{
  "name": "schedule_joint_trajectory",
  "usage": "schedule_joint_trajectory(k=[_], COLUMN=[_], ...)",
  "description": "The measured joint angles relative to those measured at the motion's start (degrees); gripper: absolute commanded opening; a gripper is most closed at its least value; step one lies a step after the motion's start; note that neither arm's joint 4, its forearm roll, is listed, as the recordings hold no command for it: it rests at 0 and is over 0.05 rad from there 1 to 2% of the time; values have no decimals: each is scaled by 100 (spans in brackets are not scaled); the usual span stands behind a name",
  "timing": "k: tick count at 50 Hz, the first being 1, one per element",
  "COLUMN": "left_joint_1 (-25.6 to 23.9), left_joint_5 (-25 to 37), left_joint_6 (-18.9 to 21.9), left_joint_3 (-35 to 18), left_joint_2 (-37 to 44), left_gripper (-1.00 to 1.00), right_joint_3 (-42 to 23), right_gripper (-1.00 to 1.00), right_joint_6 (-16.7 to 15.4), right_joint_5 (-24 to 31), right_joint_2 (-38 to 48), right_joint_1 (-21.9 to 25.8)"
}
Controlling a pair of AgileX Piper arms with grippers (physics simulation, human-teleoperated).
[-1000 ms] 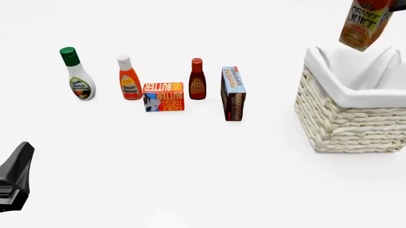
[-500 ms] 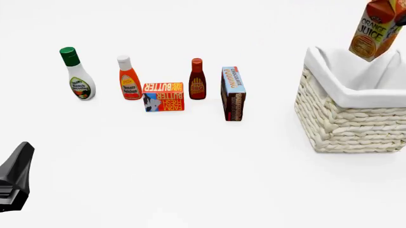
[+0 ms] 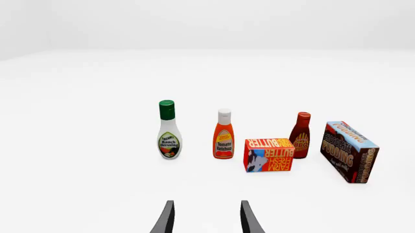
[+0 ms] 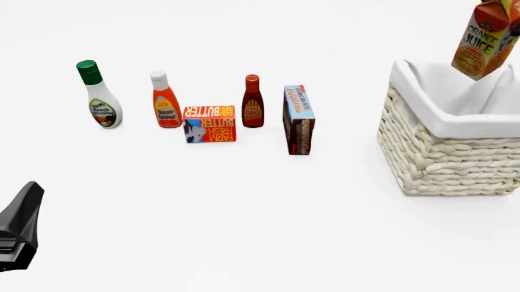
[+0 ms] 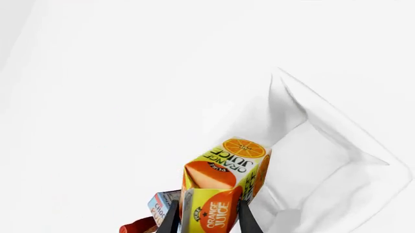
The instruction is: Pick the orange juice and place it in the basket.
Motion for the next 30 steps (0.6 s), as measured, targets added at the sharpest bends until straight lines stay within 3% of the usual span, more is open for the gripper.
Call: schedule_joint_trajectory(k=[30], left_joint_1=[0], left_joint_5=[0], left_joint_6=[-1], left_joint_3=[0], left_joint_2=[0], left_gripper=[100], right_joint_3=[-71], right_gripper=[-100], right_joint_6=[340], right_joint_5=[-32], right_joint_2=[453], right_joint_1=[-147])
